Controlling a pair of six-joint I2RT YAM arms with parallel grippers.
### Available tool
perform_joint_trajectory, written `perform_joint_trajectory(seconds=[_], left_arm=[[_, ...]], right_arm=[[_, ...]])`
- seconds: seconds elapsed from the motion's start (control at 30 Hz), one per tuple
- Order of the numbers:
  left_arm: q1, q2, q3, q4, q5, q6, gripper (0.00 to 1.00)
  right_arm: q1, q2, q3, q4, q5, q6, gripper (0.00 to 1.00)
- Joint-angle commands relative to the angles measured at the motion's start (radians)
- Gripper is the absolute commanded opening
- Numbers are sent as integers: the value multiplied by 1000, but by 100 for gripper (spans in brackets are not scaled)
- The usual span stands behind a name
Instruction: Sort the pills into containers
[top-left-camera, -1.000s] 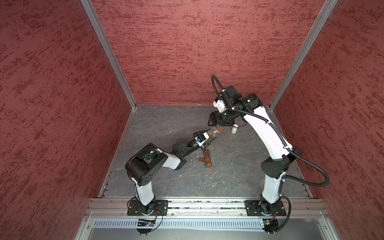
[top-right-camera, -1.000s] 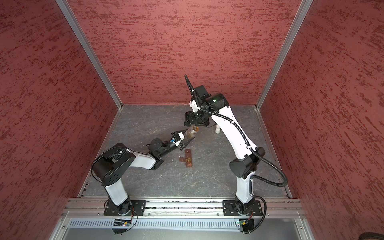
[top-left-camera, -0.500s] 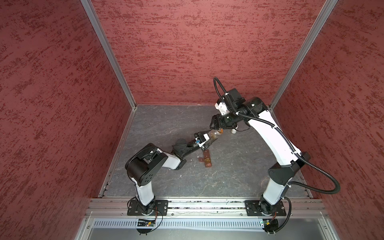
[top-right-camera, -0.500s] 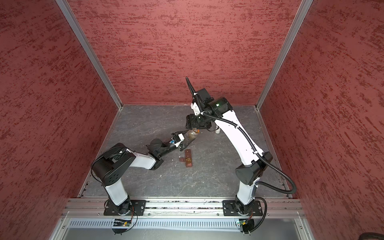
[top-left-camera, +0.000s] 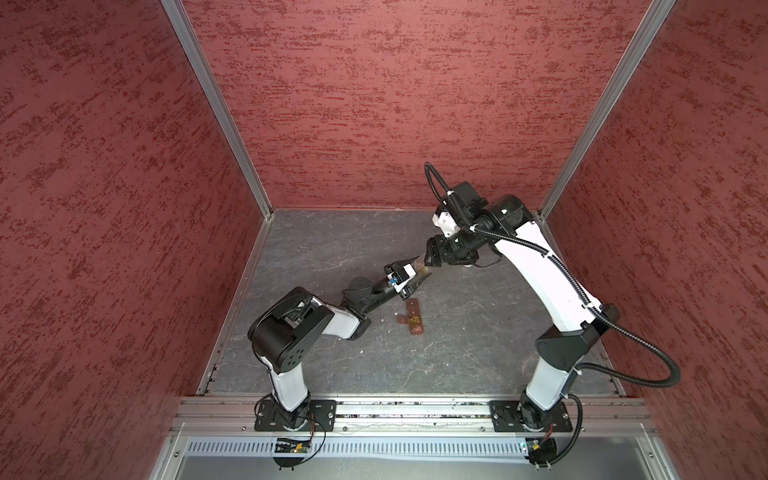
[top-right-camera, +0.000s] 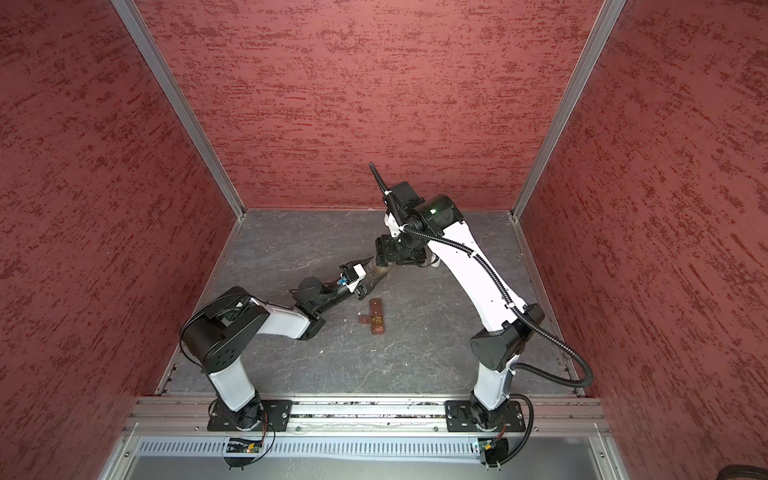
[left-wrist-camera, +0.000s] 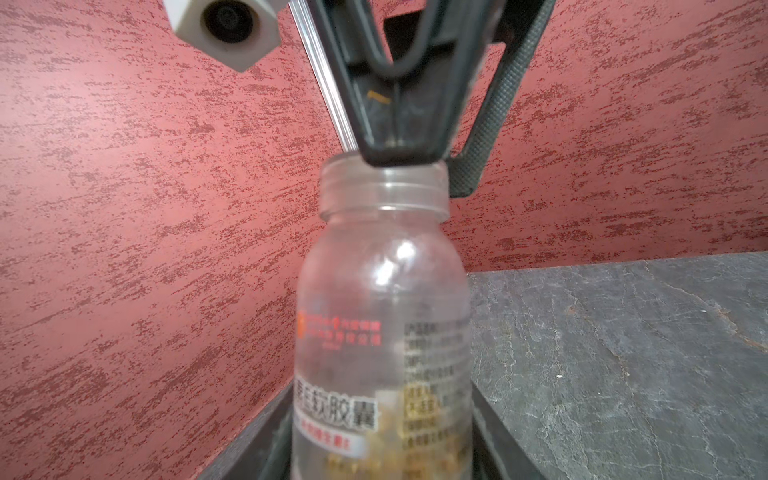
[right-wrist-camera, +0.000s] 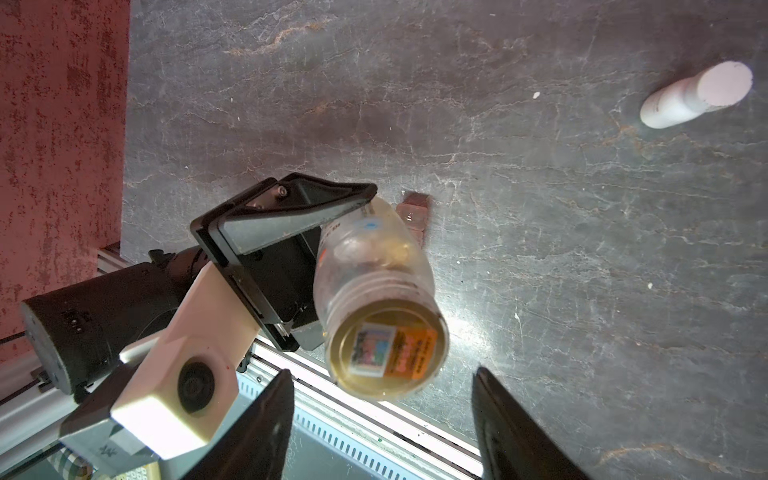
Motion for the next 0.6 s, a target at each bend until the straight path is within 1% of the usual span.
perform_joint_trajectory(seconds=[0.0, 0.13, 0.23, 0.57], left_arm=[[-1, -23, -7, 12, -16, -14, 0], [-5, -23, -6, 12, -16, -16, 0], [-7, -25, -8, 12, -16, -15, 0], [-8, -23, -6, 13, -15, -16, 0]], right_arm=[[-8, 15, 40, -9, 13, -6, 69], [-25, 29, 51, 7, 1, -2, 68], [-29, 40, 60, 10, -16, -3, 62], [-33, 51, 58, 32, -39, -4, 54]])
